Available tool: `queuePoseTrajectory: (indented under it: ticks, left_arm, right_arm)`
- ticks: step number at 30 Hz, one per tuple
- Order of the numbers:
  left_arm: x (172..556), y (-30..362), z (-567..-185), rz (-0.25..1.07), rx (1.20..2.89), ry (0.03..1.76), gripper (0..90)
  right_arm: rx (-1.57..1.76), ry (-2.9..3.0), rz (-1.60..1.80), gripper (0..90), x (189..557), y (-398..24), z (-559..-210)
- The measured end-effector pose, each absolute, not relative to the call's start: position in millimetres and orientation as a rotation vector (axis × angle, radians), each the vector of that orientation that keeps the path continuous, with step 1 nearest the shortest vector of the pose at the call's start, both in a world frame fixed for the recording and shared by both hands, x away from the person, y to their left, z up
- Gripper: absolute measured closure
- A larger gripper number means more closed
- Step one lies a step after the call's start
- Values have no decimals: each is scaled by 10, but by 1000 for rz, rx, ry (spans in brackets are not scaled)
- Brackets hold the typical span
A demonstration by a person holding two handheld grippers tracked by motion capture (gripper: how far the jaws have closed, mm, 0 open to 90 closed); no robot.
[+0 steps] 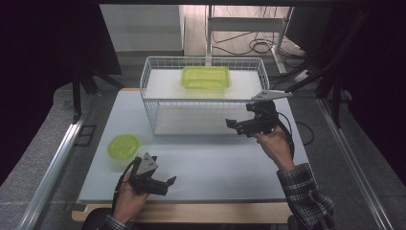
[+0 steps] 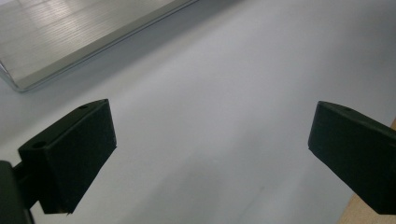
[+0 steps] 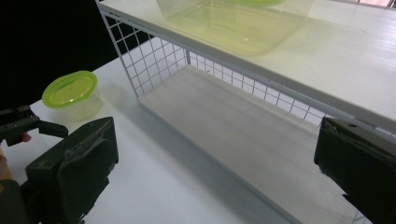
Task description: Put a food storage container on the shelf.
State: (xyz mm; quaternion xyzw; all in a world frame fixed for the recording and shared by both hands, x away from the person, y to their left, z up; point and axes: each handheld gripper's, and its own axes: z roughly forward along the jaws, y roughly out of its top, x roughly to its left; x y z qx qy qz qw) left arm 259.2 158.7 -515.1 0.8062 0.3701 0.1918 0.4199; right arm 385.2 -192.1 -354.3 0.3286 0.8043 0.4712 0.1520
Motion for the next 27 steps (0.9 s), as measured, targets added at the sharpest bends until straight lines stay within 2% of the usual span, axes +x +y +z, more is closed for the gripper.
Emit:
queuePoseTrajectory:
  ticks: [11,27]
  left_arm:
    - [2593,1601,-5149,480,2021,931,10]
    - [2591,1605,-5151,498,2040,928,13]
  right_arm:
    - [948,2297,1352,0,3728,-1974,-3708]
    - [979,2308,1292,0,3498,-2120,-4136]
